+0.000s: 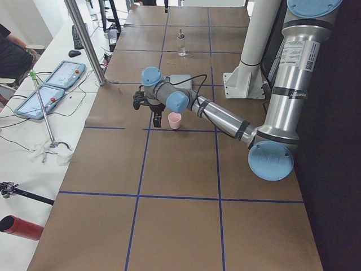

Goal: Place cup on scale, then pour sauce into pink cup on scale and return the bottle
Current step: 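Reach the left gripper down to the pink cup and grasp it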

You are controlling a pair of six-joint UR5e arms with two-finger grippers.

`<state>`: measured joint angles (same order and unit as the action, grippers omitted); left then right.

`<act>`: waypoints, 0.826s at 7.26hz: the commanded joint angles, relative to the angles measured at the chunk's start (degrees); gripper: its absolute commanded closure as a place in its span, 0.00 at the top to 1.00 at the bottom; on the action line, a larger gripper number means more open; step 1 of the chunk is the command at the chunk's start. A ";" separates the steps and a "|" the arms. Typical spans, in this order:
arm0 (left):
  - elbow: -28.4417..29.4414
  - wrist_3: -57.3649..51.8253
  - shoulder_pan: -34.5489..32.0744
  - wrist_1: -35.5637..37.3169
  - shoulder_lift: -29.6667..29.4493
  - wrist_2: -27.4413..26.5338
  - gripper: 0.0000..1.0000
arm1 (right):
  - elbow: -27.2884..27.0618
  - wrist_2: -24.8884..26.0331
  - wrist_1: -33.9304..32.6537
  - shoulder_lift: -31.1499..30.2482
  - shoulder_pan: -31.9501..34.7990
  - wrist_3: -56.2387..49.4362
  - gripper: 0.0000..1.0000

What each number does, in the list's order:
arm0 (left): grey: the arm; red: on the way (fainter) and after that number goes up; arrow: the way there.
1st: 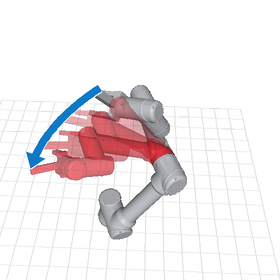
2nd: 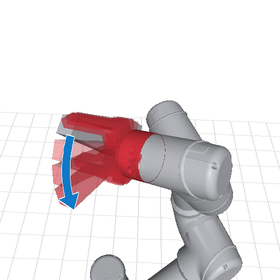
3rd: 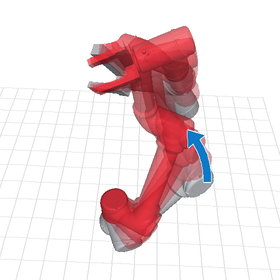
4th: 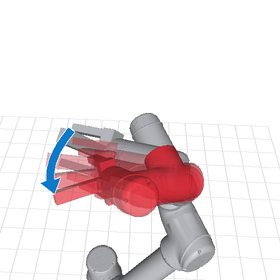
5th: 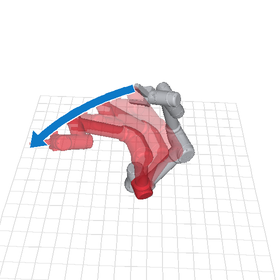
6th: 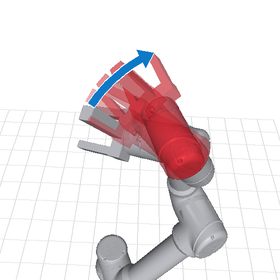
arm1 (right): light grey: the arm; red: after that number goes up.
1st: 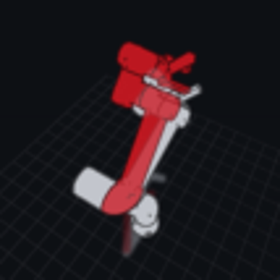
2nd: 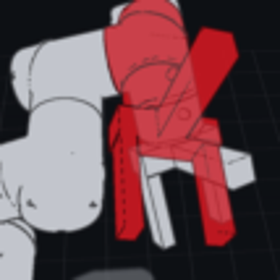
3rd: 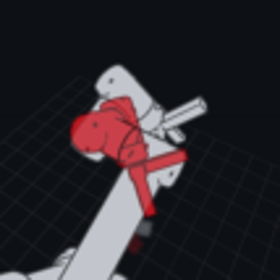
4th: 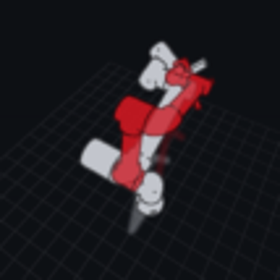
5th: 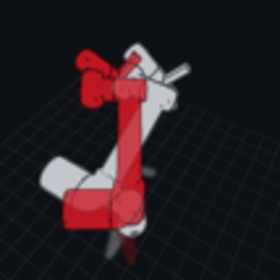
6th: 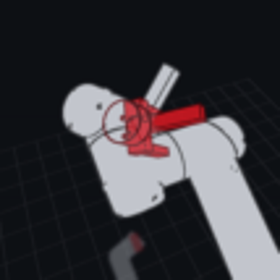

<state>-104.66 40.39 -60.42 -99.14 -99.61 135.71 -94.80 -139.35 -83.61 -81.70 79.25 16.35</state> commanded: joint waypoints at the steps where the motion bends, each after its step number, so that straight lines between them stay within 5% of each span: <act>1: 3.49 2.40 2.93 -2.10 -1.19 -0.53 1.00 | -0.12 -0.13 0.90 -0.21 -0.06 0.26 1.00; 6: 5.34 6.36 9.44 -1.93 -3.75 -4.13 0.96 | 0.32 -0.13 1.96 -0.30 -0.06 0.26 1.00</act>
<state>-99.76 46.65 -51.50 -101.07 -103.29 131.78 -94.61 -139.50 -81.67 -82.04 79.19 16.61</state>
